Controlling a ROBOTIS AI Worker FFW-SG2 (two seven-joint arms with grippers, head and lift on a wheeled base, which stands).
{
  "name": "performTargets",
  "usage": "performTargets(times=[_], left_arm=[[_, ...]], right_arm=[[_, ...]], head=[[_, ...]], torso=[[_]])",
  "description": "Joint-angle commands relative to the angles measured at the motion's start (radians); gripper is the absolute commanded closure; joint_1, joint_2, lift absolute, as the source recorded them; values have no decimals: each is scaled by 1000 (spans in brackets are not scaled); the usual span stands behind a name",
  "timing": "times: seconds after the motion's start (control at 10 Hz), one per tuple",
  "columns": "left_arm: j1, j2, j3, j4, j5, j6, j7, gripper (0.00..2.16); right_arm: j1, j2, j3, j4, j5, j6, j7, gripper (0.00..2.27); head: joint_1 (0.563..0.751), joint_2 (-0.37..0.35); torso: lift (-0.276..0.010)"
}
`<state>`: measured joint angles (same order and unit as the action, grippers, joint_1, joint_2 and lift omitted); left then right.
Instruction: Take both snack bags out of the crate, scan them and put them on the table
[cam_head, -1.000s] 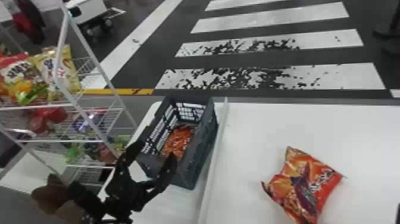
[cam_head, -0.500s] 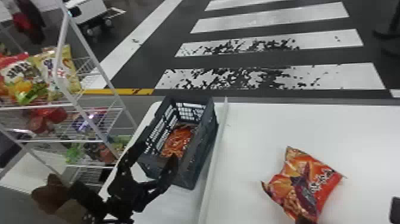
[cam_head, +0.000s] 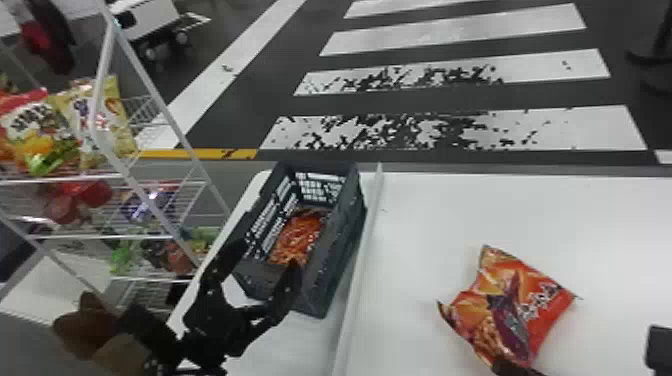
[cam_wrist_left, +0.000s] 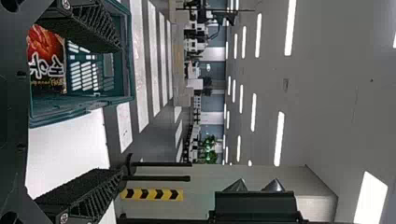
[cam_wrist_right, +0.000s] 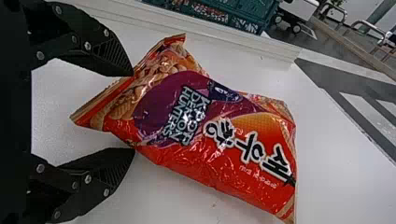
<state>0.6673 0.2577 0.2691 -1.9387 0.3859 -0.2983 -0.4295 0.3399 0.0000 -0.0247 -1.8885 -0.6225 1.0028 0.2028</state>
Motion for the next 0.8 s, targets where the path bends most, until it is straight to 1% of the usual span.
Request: performTargets(times=[0.0, 0.1, 0.2, 0.3, 0.6, 0.7], left_arm=[[0, 0, -2, 3, -2, 0, 0, 80], [0, 0, -2, 4, -2, 0, 1, 80], [0, 0, -2, 4, -2, 0, 3, 80], [0, 0, -5, 6, -4, 0, 3, 80], [0, 0, -7, 10, -6, 0, 3, 80], [0, 0, -7, 12, -6, 0, 6, 80]], right_arm=[[-13, 1, -6, 12, 9, 3, -2, 1426], [-16, 1, -3, 12, 52, 0, -2, 1990], [-16, 1, 0, 11, 92, -22, 0, 2256], [-2, 1, 12, 11, 133, -144, 13, 2256], [22, 1, 43, -24, 207, -252, 13, 2256], [33, 1, 55, -50, 250, -282, 7, 2256]], head=[[695, 350], [695, 350], [695, 350], [695, 350], [695, 335], [695, 328]], torso=[[-92], [-92], [-92], [-92], [-92], [-92]])
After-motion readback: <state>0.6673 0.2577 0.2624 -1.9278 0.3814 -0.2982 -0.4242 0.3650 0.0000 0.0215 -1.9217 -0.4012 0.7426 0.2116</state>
